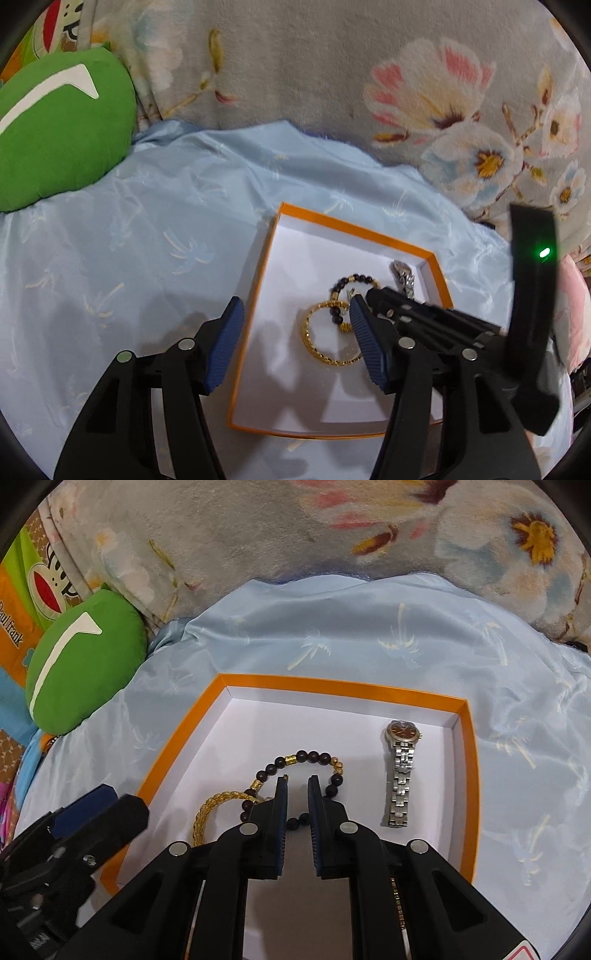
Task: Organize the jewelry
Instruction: 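Release both items in the box and move the right tool toward a gold earring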
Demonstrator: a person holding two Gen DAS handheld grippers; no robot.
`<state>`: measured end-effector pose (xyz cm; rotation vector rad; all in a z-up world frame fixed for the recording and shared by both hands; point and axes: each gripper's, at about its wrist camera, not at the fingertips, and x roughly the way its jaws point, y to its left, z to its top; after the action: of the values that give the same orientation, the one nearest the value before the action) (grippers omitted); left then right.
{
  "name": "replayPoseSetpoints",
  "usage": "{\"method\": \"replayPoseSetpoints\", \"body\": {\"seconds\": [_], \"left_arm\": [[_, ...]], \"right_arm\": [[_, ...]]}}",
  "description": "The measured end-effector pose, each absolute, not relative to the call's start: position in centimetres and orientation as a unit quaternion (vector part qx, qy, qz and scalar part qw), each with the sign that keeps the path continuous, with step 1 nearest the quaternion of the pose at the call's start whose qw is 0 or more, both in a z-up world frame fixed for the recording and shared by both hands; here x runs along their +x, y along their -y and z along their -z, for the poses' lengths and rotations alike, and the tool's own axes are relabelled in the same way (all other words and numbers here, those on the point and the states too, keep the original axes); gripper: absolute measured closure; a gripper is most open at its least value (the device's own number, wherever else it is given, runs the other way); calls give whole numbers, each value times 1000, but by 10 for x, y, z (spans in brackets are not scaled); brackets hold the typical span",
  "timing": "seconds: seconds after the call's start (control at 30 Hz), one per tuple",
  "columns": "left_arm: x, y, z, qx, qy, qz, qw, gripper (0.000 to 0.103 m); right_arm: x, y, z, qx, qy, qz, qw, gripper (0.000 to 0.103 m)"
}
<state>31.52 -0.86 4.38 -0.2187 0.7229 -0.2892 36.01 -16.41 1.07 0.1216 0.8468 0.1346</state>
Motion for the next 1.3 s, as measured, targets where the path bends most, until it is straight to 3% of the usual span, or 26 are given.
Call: {"method": "replayPoseSetpoints", "body": {"seconds": [0.17, 0.2, 0.43, 0.73, 0.93, 1.3], "left_arm": [[315, -4, -50, -118, -343, 135, 922, 45], [316, -5, -49, -120, -344, 133, 922, 45], [306, -10, -48, -118, -347, 138, 920, 45], [233, -13, -40, -86, -355, 152, 918, 45], [167, -9, -27, -50, -361, 157, 918, 45], [103, -4, -13, -24, -370, 156, 915, 39]], "right_arm": [[372, 153, -4, 46, -426, -65, 901, 94], [373, 151, -4, 42, -428, -66, 900, 99], [345, 154, -21, 30, -389, -51, 919, 99], [219, 165, -43, 27, -363, -45, 930, 99], [136, 166, -17, 35, -391, -43, 919, 99], [64, 159, 6, 64, -407, -43, 910, 95]]}}
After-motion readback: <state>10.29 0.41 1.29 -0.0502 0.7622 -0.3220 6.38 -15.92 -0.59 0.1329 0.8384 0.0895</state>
